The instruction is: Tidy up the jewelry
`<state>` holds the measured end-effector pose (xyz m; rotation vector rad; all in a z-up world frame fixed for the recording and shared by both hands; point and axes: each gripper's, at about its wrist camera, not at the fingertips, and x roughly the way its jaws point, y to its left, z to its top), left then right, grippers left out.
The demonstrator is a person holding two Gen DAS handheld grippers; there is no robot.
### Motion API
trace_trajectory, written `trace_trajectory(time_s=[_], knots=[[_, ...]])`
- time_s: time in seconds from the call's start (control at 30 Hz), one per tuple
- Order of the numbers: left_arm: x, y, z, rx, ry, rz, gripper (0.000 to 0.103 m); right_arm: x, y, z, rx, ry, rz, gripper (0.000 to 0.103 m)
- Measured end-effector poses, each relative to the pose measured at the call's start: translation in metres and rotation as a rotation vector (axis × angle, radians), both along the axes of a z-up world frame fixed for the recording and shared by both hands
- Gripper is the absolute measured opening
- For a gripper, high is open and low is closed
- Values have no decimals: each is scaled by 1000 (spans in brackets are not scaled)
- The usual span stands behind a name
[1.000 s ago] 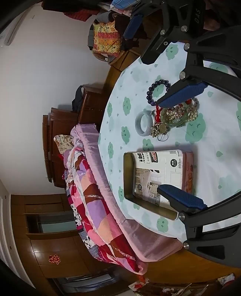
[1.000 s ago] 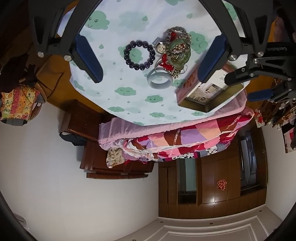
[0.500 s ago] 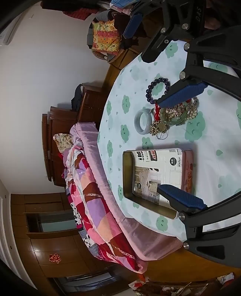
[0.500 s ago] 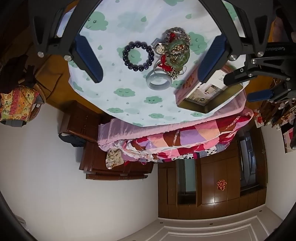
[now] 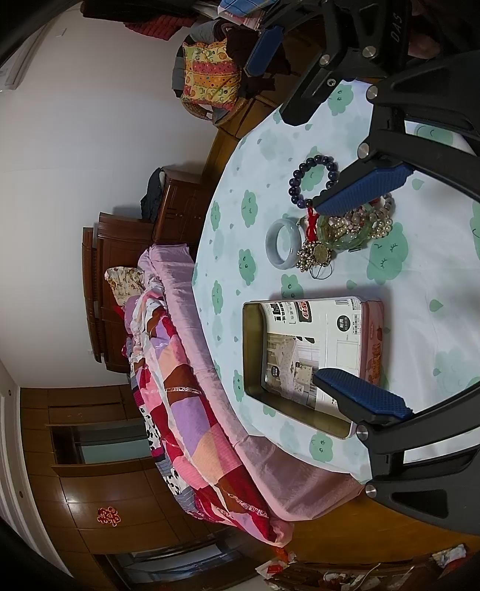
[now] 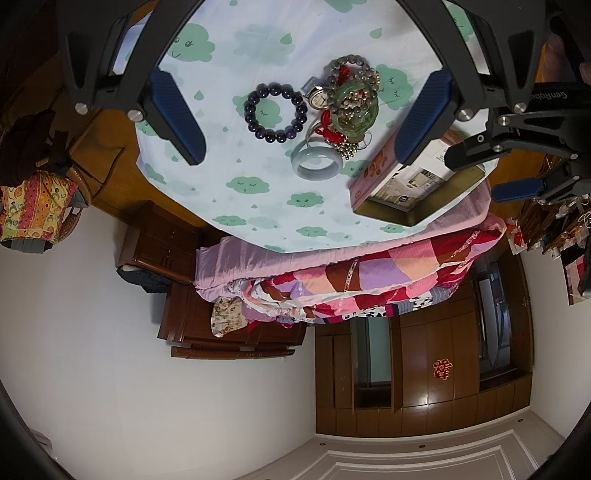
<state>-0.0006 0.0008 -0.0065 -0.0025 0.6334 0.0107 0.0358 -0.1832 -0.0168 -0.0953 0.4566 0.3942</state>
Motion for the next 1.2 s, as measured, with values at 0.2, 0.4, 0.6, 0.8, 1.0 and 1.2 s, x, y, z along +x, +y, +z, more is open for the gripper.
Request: trace_trajectory(time_s=[0.2,0.4,0.6,0.8,1.0,1.2], knots=[[1,0,-1,0,2,0,85,0,0,0,1,0,-1,103],[-2,3,-2,2,1,-1,85,0,0,0,2,2,-1,103],[1,-1,0,-1,2,1,85,0,-1,0,2,5,0,103],[1,0,-3,1,5,2,85,1,0,0,2,4,0,103],[0,1,-8,0,10,1,85,2,-1,-1,3,7,-1,103],[4,2,-15,-3,29,-3,85,1,0,-14,8,28,-6,103]])
